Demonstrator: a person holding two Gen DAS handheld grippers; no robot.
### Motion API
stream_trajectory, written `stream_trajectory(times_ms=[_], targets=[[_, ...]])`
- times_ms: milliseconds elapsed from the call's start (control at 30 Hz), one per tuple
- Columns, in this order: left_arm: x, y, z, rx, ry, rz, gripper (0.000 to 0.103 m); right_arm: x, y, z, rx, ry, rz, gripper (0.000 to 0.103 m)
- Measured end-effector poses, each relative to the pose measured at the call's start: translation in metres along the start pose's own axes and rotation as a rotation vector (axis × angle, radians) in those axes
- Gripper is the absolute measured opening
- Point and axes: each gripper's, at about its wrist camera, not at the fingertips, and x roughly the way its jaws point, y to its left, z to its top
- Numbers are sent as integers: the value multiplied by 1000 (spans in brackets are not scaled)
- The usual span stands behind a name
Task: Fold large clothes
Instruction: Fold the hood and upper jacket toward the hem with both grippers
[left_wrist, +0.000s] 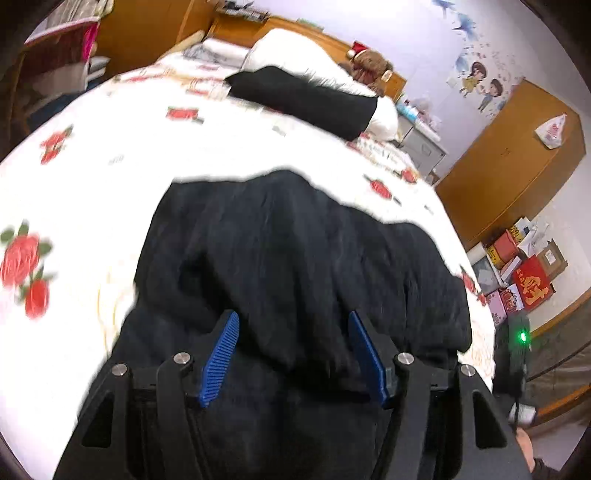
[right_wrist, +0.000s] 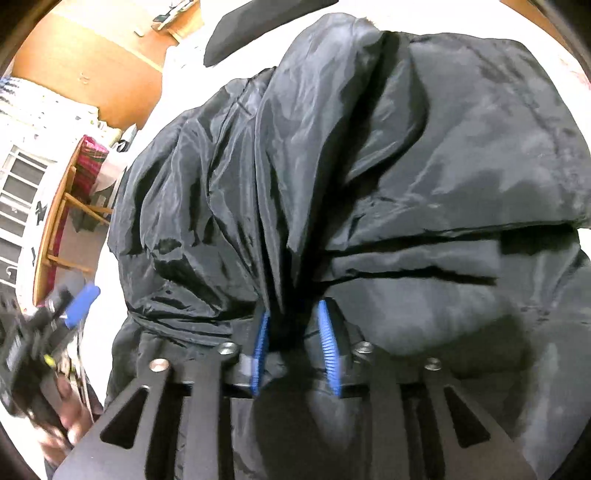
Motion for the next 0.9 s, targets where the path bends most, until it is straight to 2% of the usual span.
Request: stream_trajectory(times_ms=[67,133,233,300,400,500,567,600,667,767,900], targets=[[17,0,14,19,-6,4,64,-11,1,1,-10,-25,-20,39],[43,6,17,19,40,20,62,-24,3,1,-24,-54,-40,40],[77,2,3,40,122,17,62,-53,8,6,-57,-157,-67,40],[83,-2,-13,73,128,11,62,-69,18,13,-88,-236,-78,39],[84,3,-29,45,116,-7,62,-75,34,25,-151,-304,-75,39],[86,3,-31,30,108,-10,63,-46,45,31,-202,-247,-72,39],[88,-1,-34,46,103,7,64,-11,45,24,-230,-161,-98,25],[90,-5,-37,57,105,20,64,12,39,18,-247,-105,-157,17],[93,-9,-43,89,115,53,64,33,25,10,-224,-73,-182,10],[98,-14,-46,117,121,86,66,39,12,11,-169,-62,-158,9],[102,-18,-41,125,132,109,66,46,22,15,-212,-33,-223,9]])
